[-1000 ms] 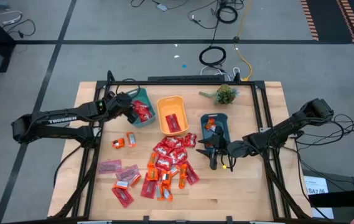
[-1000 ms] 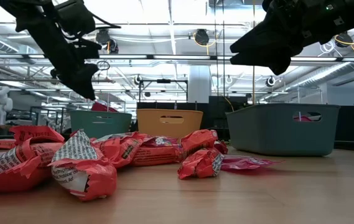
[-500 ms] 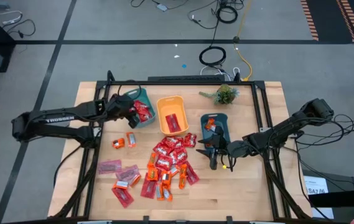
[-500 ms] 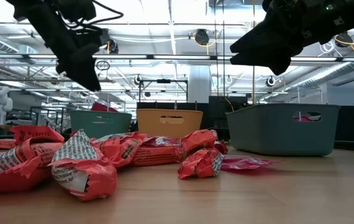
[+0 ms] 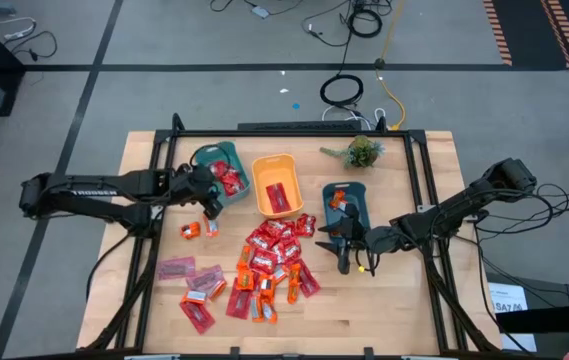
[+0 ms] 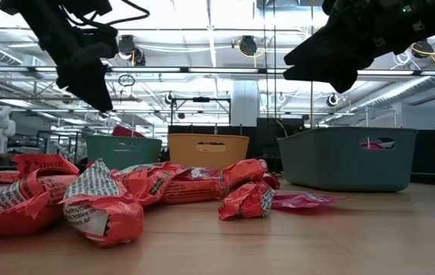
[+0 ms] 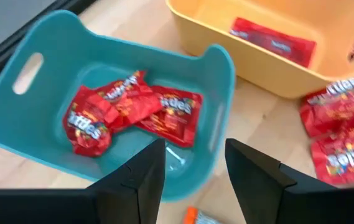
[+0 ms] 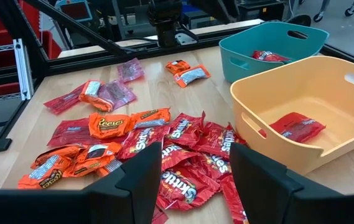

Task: Sort candy
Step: Put the orange wrapper chocolate into the dark blue bin

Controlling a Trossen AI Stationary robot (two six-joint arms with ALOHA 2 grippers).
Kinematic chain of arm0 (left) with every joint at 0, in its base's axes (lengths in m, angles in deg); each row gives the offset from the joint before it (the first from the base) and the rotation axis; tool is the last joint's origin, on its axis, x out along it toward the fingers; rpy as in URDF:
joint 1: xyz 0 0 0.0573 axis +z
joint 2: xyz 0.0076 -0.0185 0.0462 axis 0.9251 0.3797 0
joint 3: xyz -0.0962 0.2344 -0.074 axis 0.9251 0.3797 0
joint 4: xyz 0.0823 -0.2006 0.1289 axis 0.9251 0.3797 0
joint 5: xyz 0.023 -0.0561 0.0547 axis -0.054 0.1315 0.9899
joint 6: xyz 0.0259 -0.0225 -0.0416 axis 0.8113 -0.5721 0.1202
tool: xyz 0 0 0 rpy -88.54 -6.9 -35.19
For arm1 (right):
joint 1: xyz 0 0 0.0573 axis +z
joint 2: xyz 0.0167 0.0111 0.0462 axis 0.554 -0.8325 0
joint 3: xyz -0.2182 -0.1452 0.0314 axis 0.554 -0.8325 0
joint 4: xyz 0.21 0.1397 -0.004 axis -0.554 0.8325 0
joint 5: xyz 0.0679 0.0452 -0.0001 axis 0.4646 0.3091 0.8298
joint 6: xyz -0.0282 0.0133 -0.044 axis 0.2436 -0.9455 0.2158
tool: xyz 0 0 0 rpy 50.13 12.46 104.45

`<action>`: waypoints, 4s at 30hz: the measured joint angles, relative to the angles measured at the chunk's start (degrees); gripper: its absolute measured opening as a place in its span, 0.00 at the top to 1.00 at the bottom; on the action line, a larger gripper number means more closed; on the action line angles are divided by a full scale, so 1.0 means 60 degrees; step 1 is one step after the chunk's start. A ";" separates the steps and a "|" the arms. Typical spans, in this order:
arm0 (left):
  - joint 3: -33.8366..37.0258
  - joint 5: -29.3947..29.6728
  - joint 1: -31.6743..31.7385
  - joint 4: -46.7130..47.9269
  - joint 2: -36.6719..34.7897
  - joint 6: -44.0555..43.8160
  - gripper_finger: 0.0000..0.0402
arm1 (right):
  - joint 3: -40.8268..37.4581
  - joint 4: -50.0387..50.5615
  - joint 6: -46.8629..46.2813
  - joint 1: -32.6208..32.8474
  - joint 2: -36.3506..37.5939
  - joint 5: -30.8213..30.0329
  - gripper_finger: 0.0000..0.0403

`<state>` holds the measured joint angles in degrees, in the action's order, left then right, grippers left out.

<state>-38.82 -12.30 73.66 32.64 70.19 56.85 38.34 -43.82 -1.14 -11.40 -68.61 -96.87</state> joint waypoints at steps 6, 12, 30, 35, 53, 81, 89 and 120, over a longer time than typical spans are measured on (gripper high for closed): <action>0.0000 0.0326 -0.0907 0.0043 0.0000 -0.0622 0.56 | 0.0000 0.0000 0.0000 0.0000 0.0000 -0.0003 0.55; 0.0000 0.0441 -0.1845 0.0045 0.0000 -0.1329 0.56 | 0.0000 0.0000 -0.0083 0.0000 0.0000 -0.0004 0.55; 0.0000 0.0757 -0.4793 -0.0695 0.0270 -0.2144 0.56 | 0.0000 -0.0004 -0.0178 0.0000 0.0000 -0.0007 0.55; 0.0000 0.0757 -0.5220 -0.0806 0.0736 -0.2143 0.56 | 0.0000 -0.0007 -0.0178 0.0000 0.0000 -0.0007 0.55; -0.0606 0.0753 -0.5821 -0.1191 0.2539 -0.1942 0.56 | 0.0000 -0.0006 -0.0397 0.0000 0.0000 -0.0007 0.55; -0.1825 0.0764 -0.5929 -0.1858 0.3807 -0.1399 0.55 | 0.0000 0.0004 -0.0393 -0.0003 0.0000 -0.0010 0.55; -0.1825 0.0938 -0.5740 -0.1764 0.3807 -0.1573 0.39 | 0.0000 0.0004 -0.0393 0.0000 0.0000 -0.0010 0.55; -0.1202 0.0994 -0.5408 -0.2052 0.5249 -0.5412 0.30 | 0.0000 0.0117 -0.0393 -0.0004 0.0000 -0.0007 0.55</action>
<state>-46.04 -6.33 41.21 20.33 101.68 24.38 38.34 -43.12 -3.50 -11.42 -68.61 -96.92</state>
